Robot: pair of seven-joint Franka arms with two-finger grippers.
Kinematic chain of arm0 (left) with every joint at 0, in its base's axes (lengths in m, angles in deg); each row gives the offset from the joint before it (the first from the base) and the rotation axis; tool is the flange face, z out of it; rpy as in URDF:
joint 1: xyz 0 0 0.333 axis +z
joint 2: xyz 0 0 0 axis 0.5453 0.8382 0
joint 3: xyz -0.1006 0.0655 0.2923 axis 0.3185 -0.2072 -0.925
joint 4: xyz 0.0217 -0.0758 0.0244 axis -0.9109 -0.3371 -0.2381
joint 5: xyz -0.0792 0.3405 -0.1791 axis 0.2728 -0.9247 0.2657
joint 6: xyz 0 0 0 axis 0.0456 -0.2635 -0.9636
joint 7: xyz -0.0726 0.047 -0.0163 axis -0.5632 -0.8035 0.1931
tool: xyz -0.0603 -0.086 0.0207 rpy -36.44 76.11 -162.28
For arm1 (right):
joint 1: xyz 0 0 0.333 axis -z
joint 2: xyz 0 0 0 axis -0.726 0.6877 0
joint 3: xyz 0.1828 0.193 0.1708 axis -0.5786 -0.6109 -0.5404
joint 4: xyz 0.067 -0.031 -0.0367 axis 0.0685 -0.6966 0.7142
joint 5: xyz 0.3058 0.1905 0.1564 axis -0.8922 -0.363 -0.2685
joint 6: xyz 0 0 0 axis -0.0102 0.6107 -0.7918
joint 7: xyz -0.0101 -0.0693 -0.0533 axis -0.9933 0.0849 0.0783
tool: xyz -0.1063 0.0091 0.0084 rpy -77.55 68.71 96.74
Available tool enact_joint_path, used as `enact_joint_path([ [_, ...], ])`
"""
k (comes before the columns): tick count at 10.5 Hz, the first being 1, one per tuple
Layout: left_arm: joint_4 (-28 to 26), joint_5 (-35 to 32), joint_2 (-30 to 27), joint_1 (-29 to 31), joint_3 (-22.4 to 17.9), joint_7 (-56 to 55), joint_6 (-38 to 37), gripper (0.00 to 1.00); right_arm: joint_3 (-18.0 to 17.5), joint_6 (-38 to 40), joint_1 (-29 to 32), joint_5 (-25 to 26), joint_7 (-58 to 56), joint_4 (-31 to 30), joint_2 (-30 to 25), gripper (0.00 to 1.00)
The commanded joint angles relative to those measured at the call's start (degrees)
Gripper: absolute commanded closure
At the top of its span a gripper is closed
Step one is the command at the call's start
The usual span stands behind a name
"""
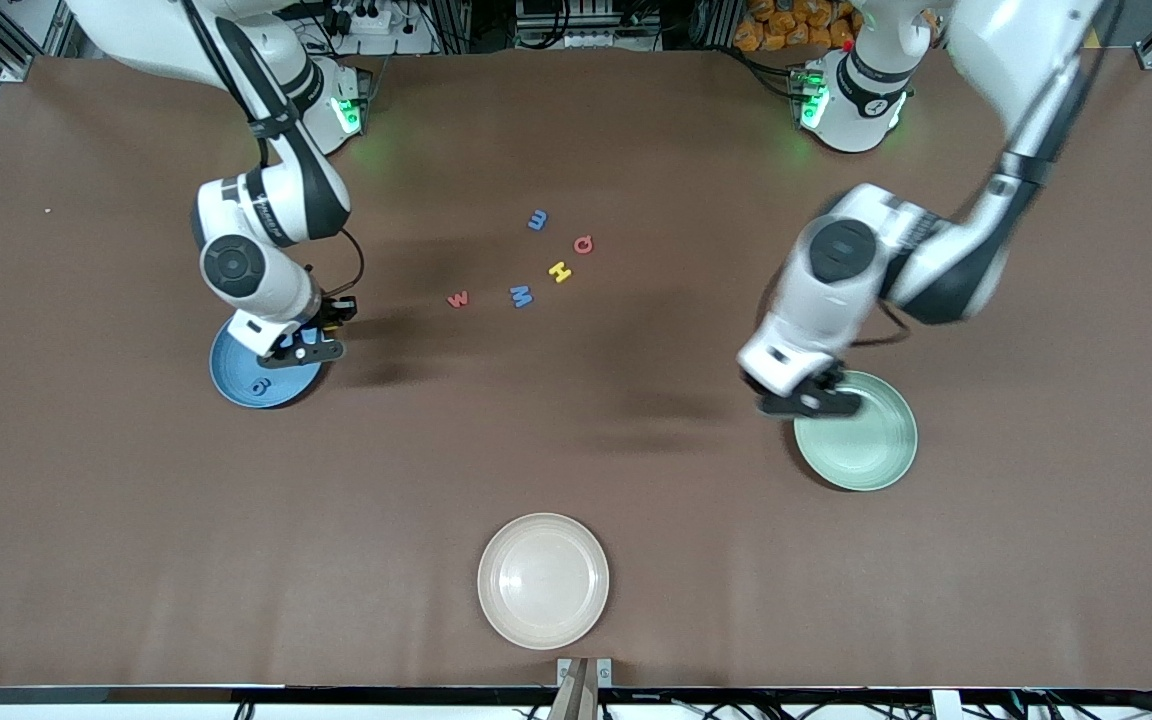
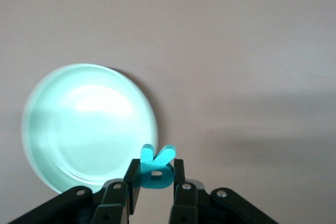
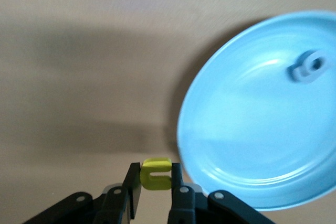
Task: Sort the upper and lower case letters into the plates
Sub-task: 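Place the yellow c and teal letter on the blue and green plates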
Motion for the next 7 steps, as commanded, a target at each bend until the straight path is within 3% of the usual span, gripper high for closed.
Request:
enact_joint_path([
  [1,2.1,0.5,4.0,4.7,0.7,4.5,-0.3,1.0,-0.5,-0.7,4.5,2.5,-4.0,1.3,1.0,0.94],
  [2,2.1,0.4,5.6,6.7,0.6,5.1,-0.3,1.0,-0.5,-3.2,5.6,3.3,-4.3,0.9,2.1,0.9],
  [3,2.1,0.4,7.4,8.0,0.6,5.1,-0.3,1.0,-0.5,-4.2,6.3,4.1,-5.0,0.7,2.7,0.76],
  [5,2.3,-0.2,9.0,8.0,0.6,5.4,-2.2,0.61,-0.5,-4.3,6.4,4.2,-5.1,0.7,2.8,0.01],
  [6,2.5,-0.3,9.1,8.2,0.4,7.6,-2.3,0.01,-0.5,-4.4,6.4,4.2,-5.1,0.7,2.7,0.0],
  [7,2.9,-0.3,8.9,8.2,-1.1,11.6,-2.3,0.0,-0.5,-4.3,6.3,4.2,-5.1,0.6,2.7,0.0],
])
